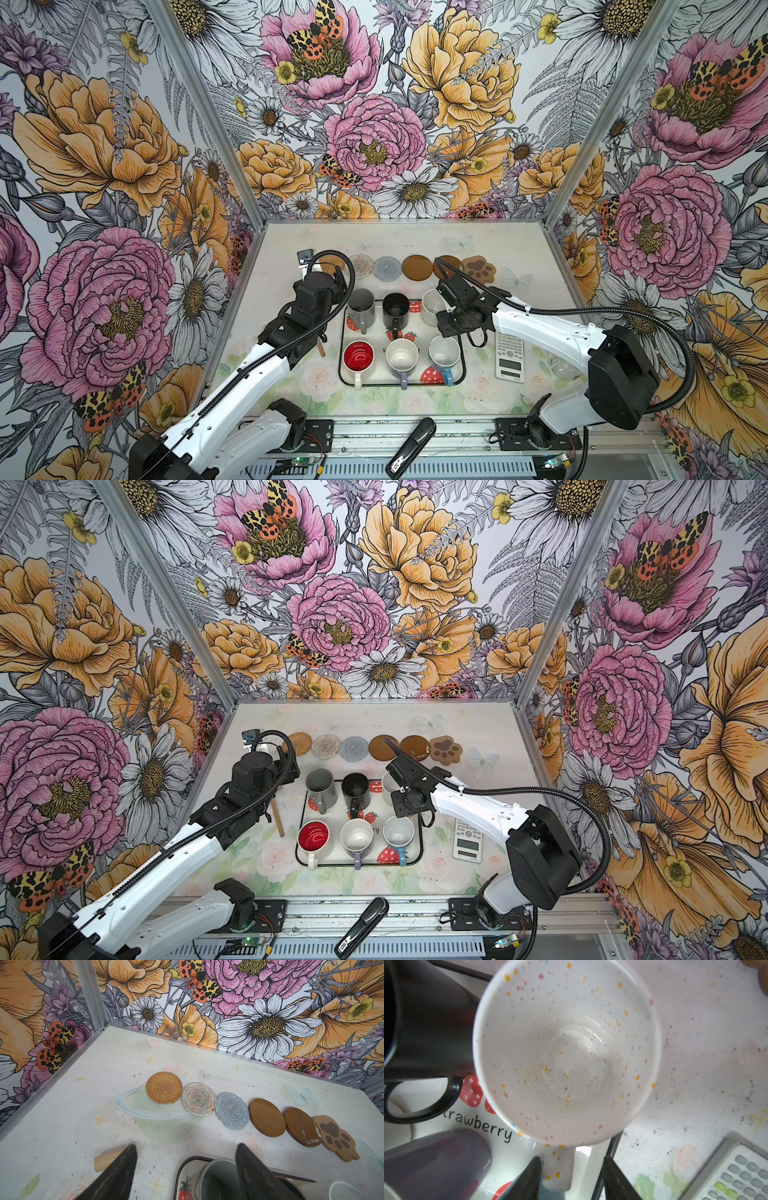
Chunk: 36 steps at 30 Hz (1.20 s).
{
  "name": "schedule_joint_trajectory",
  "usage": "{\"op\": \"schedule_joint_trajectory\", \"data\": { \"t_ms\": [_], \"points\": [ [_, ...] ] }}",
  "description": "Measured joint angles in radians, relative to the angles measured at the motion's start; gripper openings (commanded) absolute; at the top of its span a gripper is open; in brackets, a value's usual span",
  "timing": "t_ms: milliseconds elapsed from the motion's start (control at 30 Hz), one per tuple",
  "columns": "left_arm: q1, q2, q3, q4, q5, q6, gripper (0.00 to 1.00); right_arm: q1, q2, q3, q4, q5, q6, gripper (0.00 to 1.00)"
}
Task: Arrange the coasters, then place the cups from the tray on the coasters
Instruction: 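Lower the right gripper onto the white speckled mug rim and grasp it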
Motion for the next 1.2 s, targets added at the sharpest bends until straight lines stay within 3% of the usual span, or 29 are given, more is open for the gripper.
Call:
{"op": "schedule_joint_trajectory", "data": {
  "t_ms": [400,967,1200],
  "points": [
    [0.006,0.012,-0.001,0.008,0.005,0.0,0.77,0.004,0.029,0.0,0.026,0.017,0.015,0.43],
    [0.012,0.013,-0.002,0.011,0.013,0.0,0.76,0.002,0.055,0.004,0.082,0.033,0.031,0.28],
    [0.012,0.019,-0.002,0.014,0.016,0.0,0.76,0.002,0.059,0.005,0.082,0.032,0.034,0.1]
  ]
}}
